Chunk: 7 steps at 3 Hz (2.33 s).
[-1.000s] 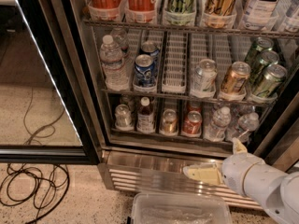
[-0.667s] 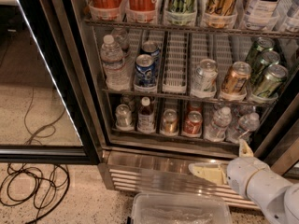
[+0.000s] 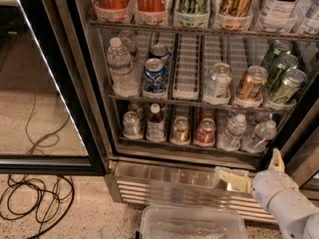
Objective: Pick water bottle from bottom shelf of fridge
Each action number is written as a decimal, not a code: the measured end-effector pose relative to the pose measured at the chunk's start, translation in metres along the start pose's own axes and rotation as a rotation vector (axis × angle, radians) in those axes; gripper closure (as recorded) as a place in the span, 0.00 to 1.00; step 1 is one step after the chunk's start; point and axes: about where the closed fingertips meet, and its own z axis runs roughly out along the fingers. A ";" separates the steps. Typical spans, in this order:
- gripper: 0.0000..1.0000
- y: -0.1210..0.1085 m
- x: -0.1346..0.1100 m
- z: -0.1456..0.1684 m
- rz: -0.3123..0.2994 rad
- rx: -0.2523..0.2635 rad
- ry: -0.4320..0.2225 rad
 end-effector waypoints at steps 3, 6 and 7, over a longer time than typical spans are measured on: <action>0.00 -0.001 0.024 0.020 0.062 -0.004 0.008; 0.18 -0.027 0.039 0.049 0.092 0.070 -0.061; 0.29 -0.032 0.037 0.051 0.110 0.109 -0.085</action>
Offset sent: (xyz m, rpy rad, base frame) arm 0.0011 0.0041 -0.0152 0.0420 0.0239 0.0001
